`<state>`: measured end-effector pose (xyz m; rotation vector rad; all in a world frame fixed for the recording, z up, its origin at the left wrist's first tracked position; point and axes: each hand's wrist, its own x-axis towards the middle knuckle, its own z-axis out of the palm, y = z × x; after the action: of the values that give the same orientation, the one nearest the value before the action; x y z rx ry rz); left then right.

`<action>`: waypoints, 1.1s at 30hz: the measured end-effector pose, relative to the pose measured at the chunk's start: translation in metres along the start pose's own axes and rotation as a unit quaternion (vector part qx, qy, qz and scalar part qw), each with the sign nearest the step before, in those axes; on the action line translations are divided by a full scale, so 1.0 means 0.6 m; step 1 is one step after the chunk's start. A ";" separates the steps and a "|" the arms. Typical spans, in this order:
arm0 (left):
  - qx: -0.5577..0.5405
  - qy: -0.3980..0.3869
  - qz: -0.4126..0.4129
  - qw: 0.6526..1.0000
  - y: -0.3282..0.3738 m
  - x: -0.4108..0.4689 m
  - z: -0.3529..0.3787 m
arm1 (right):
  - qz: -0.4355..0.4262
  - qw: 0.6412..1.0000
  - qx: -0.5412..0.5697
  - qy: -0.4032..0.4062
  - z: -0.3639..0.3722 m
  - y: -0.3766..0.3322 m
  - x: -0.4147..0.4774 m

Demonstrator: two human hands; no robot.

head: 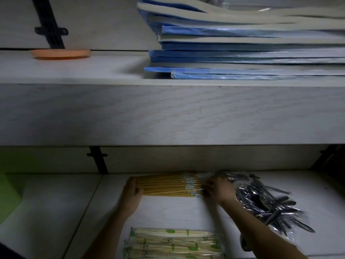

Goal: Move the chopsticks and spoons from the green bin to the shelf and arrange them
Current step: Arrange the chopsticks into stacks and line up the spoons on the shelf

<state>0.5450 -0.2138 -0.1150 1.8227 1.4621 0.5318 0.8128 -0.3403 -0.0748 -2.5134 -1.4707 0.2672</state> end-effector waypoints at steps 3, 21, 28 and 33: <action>0.001 0.015 -0.011 1.000 -0.005 0.005 0.003 | 0.021 1.000 0.007 -0.008 0.000 -0.005 -0.004; 0.012 0.016 0.005 1.000 -0.017 -0.004 0.013 | 0.020 0.998 0.055 -0.006 0.023 -0.033 -0.031; -0.025 -0.014 0.010 1.000 -0.032 -0.002 0.007 | 0.008 0.999 0.042 -0.002 0.020 -0.040 -0.034; 0.044 -0.034 0.048 0.997 -0.034 -0.009 0.014 | -0.002 1.000 0.028 -0.009 0.018 -0.051 -0.035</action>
<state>0.5358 -0.2196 -0.1352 1.9691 1.3762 0.4538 0.7743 -0.3432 -0.0757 -2.4704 -1.4552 0.3271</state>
